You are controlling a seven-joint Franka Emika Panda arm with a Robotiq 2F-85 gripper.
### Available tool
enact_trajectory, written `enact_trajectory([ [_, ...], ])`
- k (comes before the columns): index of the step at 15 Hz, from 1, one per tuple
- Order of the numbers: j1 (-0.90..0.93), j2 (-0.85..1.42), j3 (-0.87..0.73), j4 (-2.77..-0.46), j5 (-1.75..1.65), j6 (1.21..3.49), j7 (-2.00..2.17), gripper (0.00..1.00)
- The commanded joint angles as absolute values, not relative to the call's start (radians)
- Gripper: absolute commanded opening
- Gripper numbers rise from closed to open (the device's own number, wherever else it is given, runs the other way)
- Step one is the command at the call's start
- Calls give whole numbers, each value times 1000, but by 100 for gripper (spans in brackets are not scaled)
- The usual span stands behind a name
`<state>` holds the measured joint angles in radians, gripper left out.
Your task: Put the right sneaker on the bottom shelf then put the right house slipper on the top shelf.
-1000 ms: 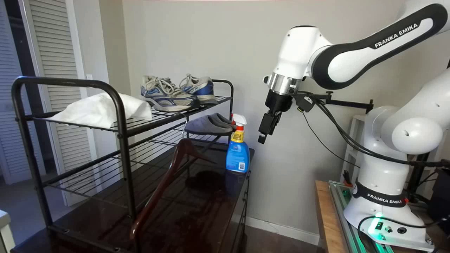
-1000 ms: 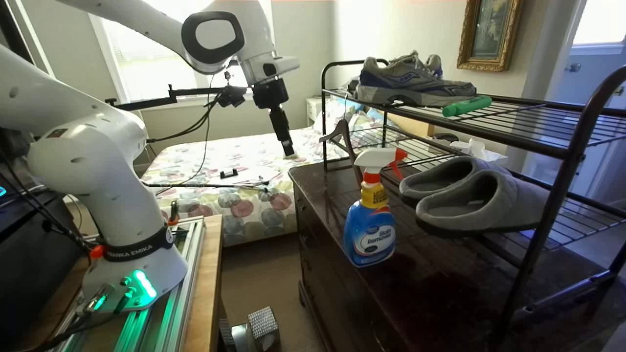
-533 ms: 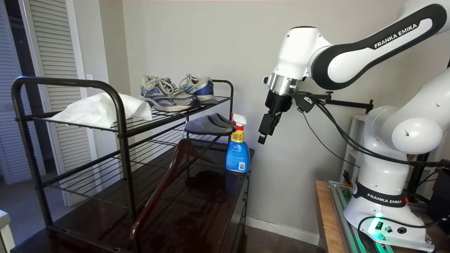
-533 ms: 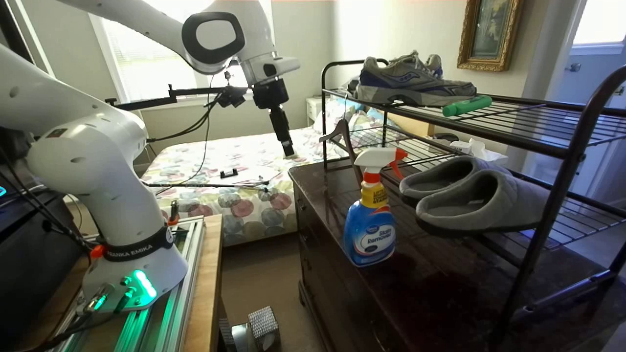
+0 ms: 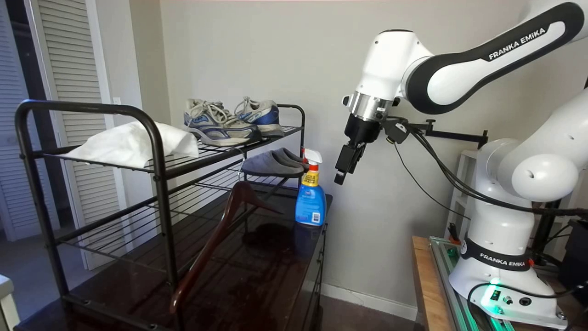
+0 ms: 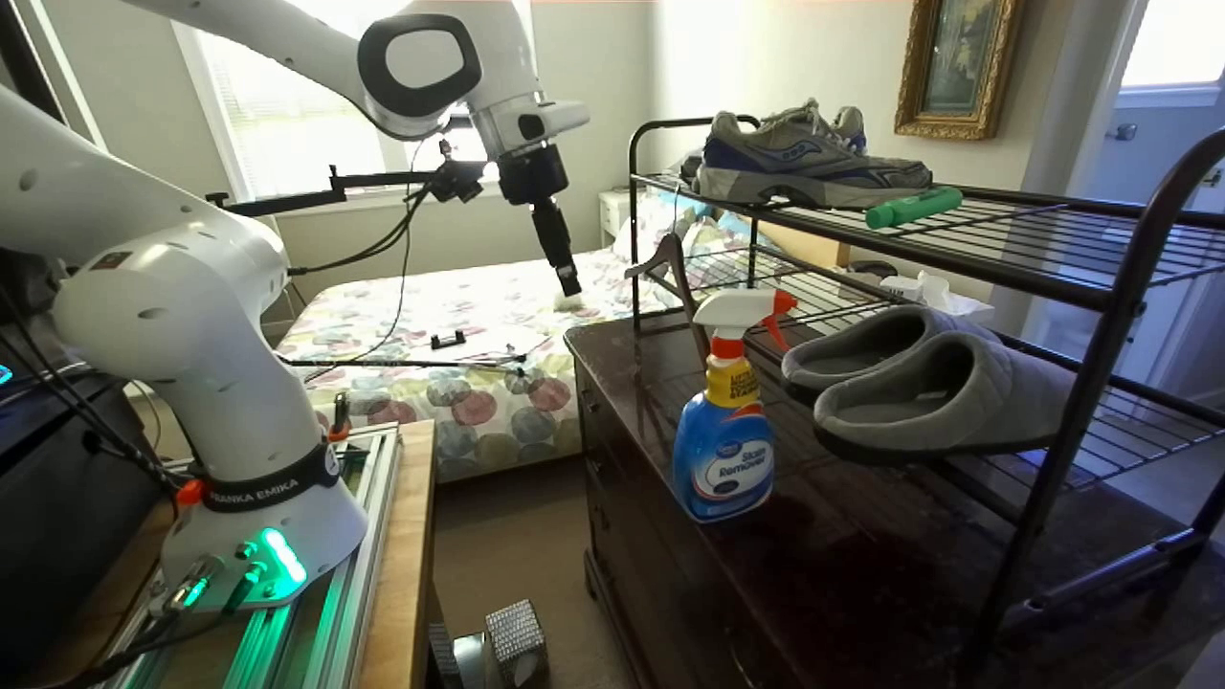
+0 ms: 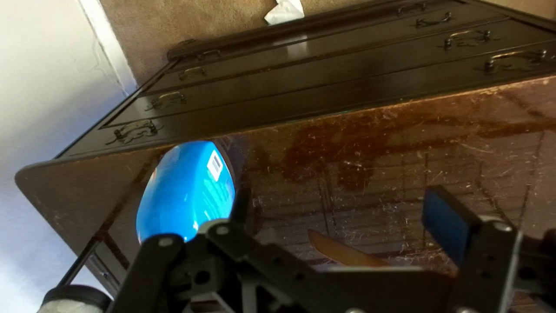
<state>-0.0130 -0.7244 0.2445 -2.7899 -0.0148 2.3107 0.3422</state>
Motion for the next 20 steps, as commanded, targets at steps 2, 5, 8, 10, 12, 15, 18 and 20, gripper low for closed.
enact_trajectory([
  [2, -57, -703, 268, -2698, -142, 2356, 335, 100],
  [5, -77, -678, 261, -2631, -202, 2396, 316, 100],
  [8, -99, -627, 264, -2544, -229, 2434, 323, 100],
  [10, -120, -570, 287, -2469, -249, 2449, 351, 100],
  [12, -127, -504, 303, -2393, -240, 2448, 387, 100],
  [15, -169, -411, 370, -2284, -275, 2411, 532, 100],
  [18, -212, -327, 435, -2189, -380, 2404, 702, 100],
  [20, -239, -291, 462, -2141, -507, 2378, 843, 100],
])
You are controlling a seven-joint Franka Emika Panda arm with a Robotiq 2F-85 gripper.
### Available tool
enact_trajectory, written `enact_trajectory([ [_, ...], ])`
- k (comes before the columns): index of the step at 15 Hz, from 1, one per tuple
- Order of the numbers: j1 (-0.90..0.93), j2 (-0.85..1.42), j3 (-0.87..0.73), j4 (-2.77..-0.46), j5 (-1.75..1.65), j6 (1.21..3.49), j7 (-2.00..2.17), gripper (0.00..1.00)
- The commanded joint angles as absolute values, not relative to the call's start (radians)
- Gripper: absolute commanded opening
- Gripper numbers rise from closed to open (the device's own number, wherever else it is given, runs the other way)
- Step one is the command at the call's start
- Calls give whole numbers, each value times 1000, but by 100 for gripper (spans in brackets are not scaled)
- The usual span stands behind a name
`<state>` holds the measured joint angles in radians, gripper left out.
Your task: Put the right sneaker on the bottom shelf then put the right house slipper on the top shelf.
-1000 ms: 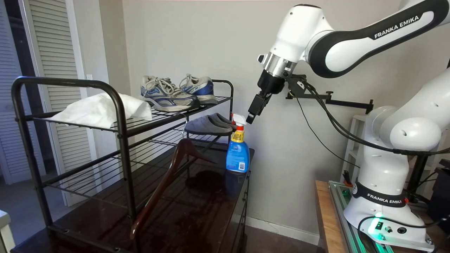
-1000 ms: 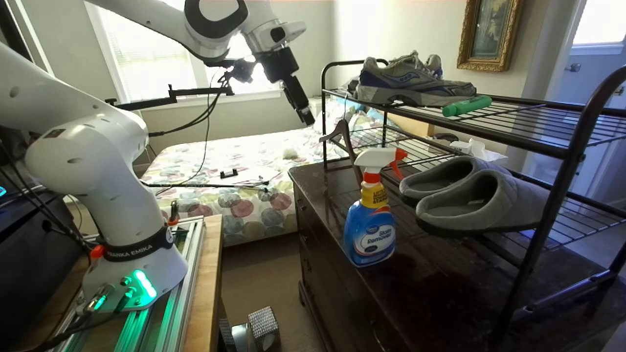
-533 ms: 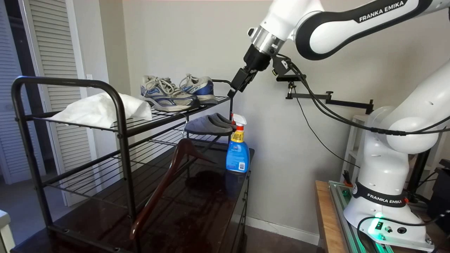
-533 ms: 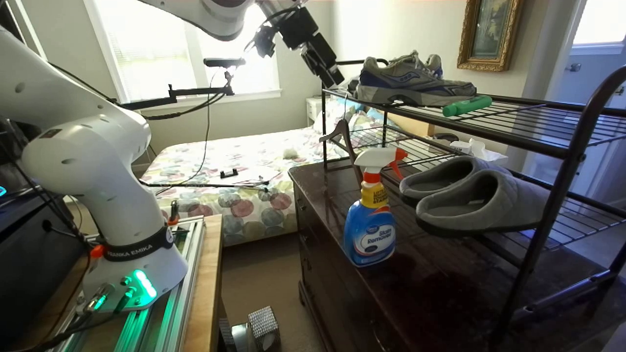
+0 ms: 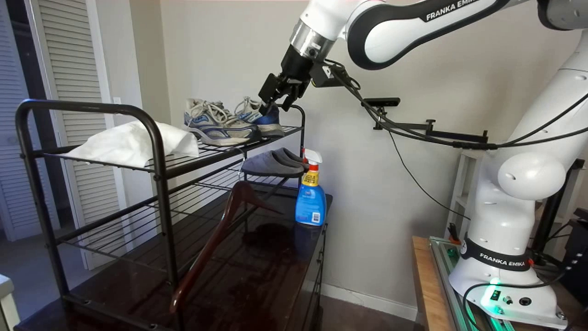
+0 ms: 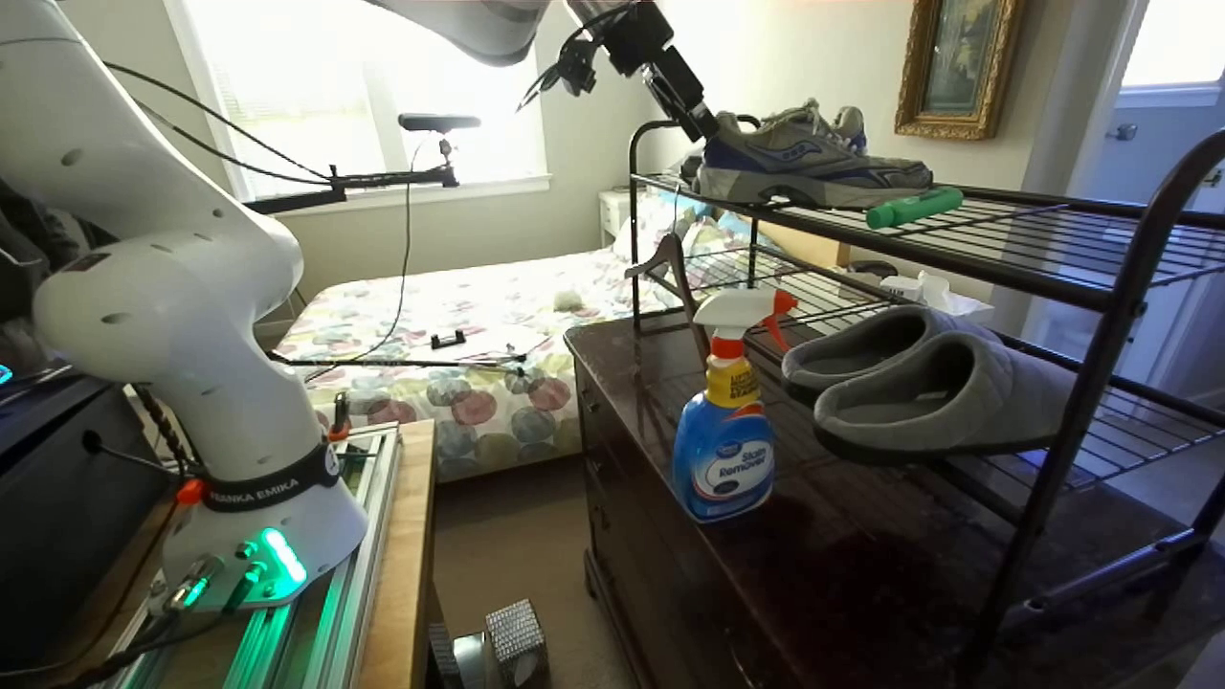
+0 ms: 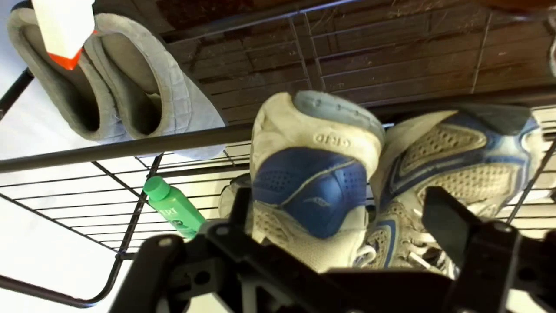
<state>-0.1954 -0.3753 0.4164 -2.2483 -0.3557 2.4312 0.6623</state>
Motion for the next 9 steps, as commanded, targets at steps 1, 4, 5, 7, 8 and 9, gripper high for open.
enact_trajectory([
  [1, -237, -274, 462, -2121, -560, 2353, 901, 100],
  [4, -191, -221, 430, -2073, -671, 2251, 1025, 100],
  [5, -166, -200, 411, -2060, -675, 2220, 1035, 100],
  [7, -107, -154, 372, -2039, -629, 2196, 993, 100],
  [8, -80, -134, 352, -2033, -606, 2198, 970, 100],
  [9, -54, -116, 329, -2030, -578, 2211, 950, 100],
])
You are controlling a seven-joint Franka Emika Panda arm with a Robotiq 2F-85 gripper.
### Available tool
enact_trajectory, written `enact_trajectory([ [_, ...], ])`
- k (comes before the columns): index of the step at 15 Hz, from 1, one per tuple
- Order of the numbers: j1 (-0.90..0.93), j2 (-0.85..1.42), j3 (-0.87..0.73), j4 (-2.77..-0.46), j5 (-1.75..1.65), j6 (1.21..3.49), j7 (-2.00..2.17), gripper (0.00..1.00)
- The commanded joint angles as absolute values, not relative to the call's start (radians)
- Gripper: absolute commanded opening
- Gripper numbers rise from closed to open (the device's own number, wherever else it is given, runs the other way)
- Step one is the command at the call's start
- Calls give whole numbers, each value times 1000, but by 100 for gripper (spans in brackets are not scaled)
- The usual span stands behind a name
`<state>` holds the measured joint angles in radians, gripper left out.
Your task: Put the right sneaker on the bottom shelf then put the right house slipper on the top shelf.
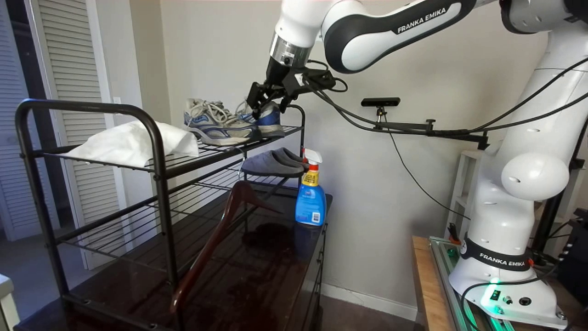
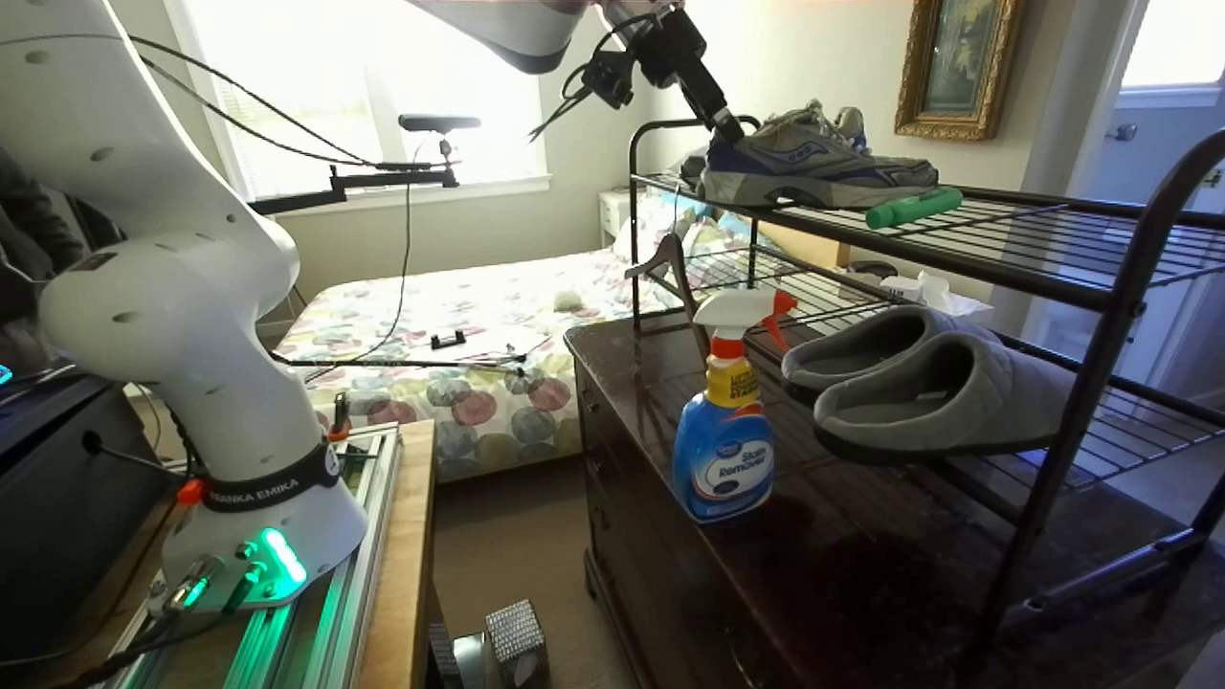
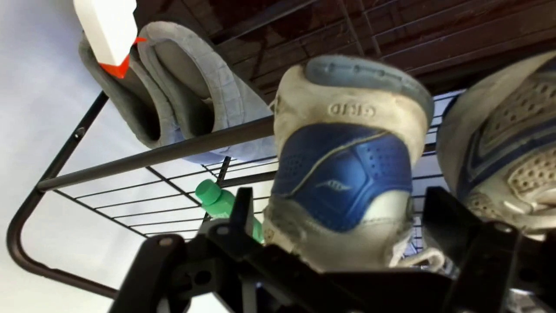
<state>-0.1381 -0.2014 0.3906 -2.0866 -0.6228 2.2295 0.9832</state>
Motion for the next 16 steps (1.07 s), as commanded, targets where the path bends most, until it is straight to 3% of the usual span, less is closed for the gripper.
enact_trajectory([
  [1, -35, -101, 312, -2026, -576, 2210, 950, 100],
  [8, 26, -82, 227, -2003, -637, 2223, 979, 100],
  [9, 28, -82, 224, -1999, -662, 2218, 990, 78],
  [12, 31, -84, 218, -1997, -737, 2226, 1001, 57],
  [16, 43, -88, 205, -2005, -768, 2257, 977, 49],
])
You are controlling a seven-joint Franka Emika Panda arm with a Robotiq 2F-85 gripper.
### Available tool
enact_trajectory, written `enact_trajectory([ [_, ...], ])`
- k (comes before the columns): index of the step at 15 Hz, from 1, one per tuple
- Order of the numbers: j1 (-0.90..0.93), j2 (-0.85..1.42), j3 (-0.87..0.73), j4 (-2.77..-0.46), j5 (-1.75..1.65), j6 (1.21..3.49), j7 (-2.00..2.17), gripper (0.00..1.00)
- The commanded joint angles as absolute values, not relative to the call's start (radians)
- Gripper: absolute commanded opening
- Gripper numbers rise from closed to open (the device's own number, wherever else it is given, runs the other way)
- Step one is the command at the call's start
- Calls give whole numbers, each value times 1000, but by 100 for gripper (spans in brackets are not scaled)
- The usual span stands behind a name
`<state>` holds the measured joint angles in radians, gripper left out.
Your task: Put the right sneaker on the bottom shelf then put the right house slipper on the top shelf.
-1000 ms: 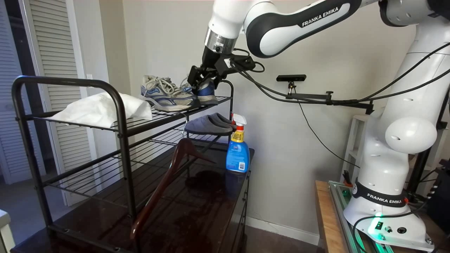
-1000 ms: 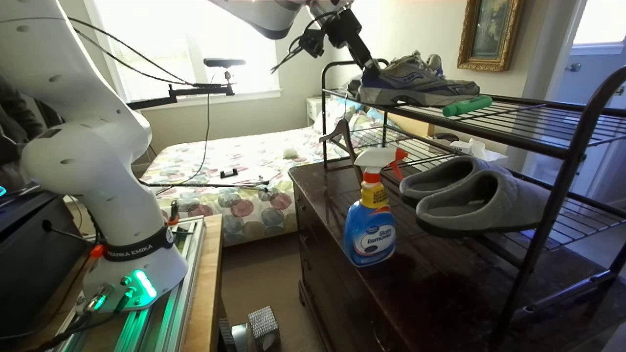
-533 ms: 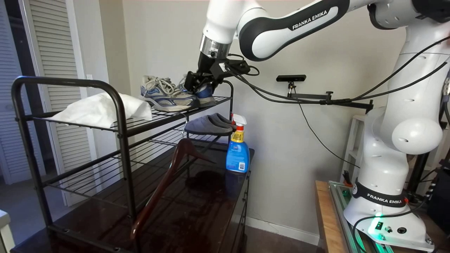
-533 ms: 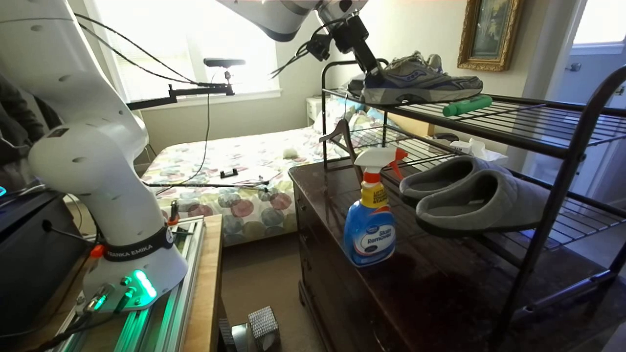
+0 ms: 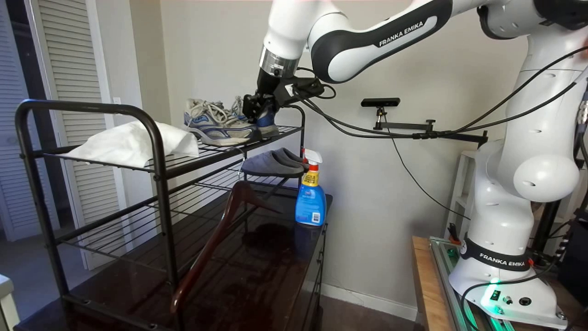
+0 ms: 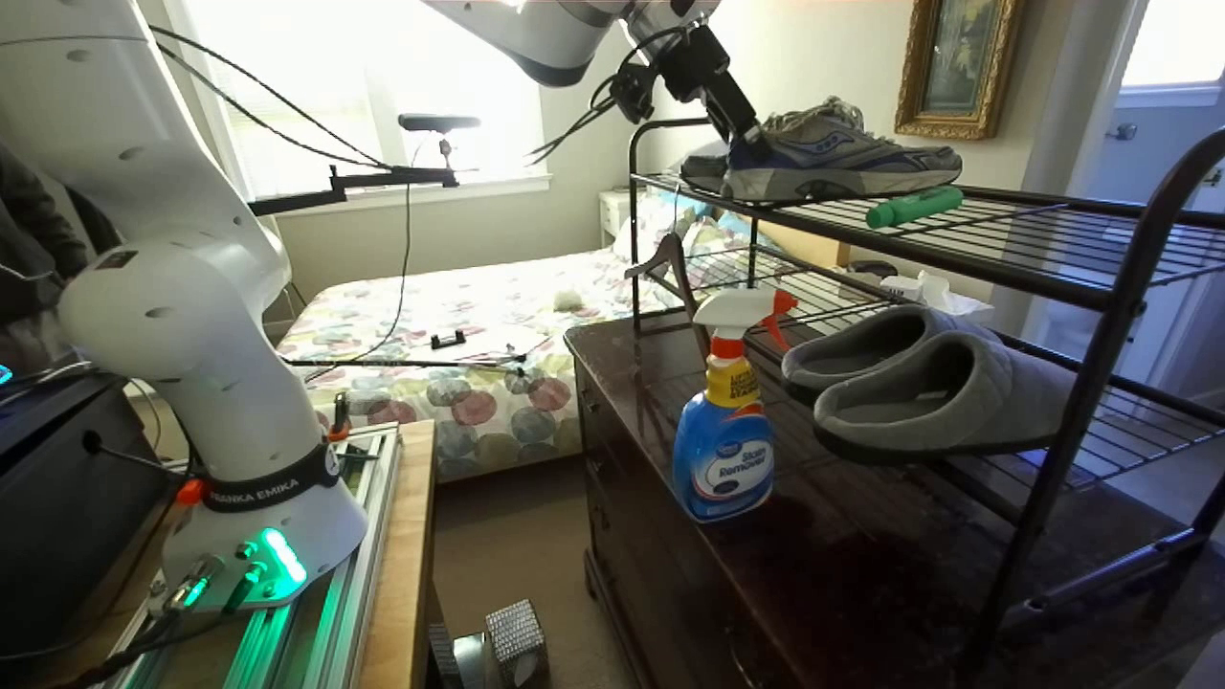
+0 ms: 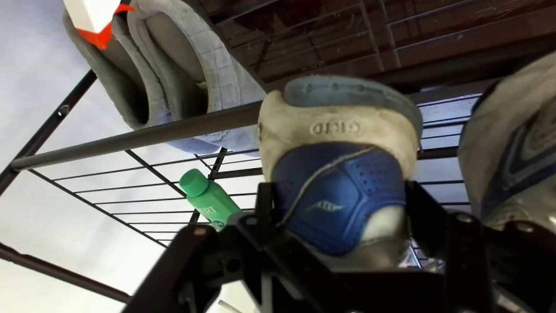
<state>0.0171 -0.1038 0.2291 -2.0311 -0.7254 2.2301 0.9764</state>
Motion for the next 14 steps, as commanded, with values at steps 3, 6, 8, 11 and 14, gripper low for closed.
enact_trajectory([
  [3, 55, -159, 189, -2045, -727, 2291, 899, 49],
  [6, 58, -266, 178, -2098, -726, 2302, 826, 49],
  [8, 54, -353, 179, -2135, -731, 2281, 793, 49],
  [11, 74, -493, 168, -2227, -663, 2291, 670, 49],
  [14, 129, -640, 142, -2344, -513, 2282, 450, 49],
])
